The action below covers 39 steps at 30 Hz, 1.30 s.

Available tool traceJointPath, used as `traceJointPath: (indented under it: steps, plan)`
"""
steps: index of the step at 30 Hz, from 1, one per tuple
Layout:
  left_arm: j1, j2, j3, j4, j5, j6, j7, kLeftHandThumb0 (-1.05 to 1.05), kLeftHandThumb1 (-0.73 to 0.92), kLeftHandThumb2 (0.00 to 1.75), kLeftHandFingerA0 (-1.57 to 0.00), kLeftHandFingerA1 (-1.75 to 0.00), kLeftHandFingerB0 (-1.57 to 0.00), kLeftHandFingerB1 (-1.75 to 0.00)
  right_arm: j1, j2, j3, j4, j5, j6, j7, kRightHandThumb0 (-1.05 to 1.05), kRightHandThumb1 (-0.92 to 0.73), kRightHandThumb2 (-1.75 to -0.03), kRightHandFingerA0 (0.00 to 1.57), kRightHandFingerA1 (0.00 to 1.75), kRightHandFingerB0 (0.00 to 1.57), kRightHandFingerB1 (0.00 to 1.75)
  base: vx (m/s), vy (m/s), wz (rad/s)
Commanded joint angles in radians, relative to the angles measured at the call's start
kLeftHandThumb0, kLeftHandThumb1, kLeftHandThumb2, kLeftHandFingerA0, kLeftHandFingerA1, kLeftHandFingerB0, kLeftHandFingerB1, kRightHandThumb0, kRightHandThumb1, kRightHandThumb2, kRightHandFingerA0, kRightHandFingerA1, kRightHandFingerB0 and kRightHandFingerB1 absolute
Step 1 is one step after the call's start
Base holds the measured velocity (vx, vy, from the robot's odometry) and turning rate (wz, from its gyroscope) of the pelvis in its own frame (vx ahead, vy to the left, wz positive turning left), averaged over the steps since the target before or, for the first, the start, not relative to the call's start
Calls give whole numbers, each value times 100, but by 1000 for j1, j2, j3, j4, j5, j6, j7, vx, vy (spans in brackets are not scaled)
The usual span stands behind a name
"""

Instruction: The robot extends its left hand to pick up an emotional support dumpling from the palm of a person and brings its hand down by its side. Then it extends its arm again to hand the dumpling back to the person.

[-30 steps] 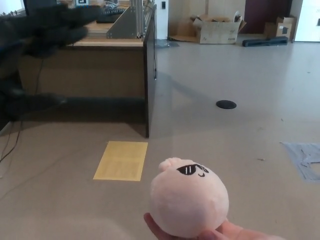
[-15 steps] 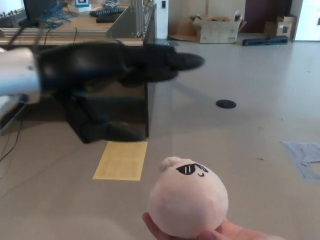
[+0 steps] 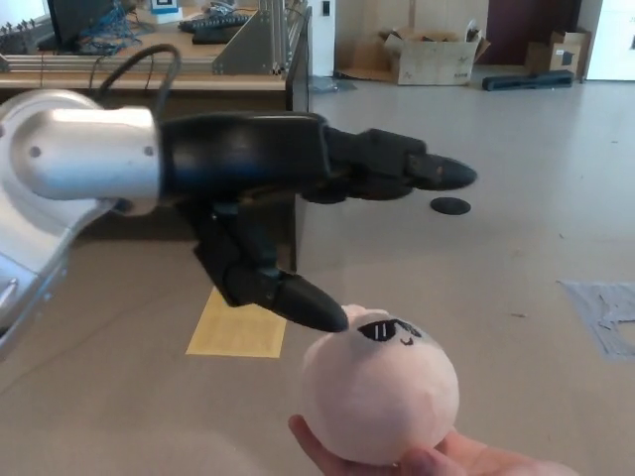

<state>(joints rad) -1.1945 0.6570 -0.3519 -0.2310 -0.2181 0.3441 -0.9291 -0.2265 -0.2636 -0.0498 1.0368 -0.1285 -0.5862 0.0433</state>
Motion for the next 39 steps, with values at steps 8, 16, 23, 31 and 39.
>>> traceJointPath:
  steps: [8, 16, 23, 31, 39]
  plan:
    - [-41, -12, -57, -12, 77, 39, -96, -105, 63, 61, 0, -3, 0, -5, -16, -24, 9, 3, -13, -9, -25, -93, -92, -70, 29, 52, 18, 33, 0, 0, 0]
    - [-85, -14, -108, 34, 107, 18, -197, -55, 39, 78, 0, -5, 0, 0, -21, -19, 9, -6, -10, -6, -26, -84, -72, -110, 30, 63, 11, 46, 0, 0, 0]
    - [-101, -7, -152, 20, 159, 26, -240, -51, 41, 73, 0, -4, 0, 0, -30, -19, 10, -4, -9, 3, -21, -89, -92, -70, 33, 57, 17, 32, 0, 0, 0]
    - [-91, -25, -160, -20, 176, 47, -253, -57, 35, 52, 0, 0, 0, 0, -41, -20, 12, 0, -11, -1, -25, -88, -92, -69, 34, 53, 17, 33, 0, 0, 0]
    - [-90, -58, -203, -56, 221, 79, -259, -54, 45, 77, 0, 0, 0, 0, -45, -20, 17, 3, -17, -1, -31, -90, -92, -71, 34, 55, 17, 32, 0, 0, 0]
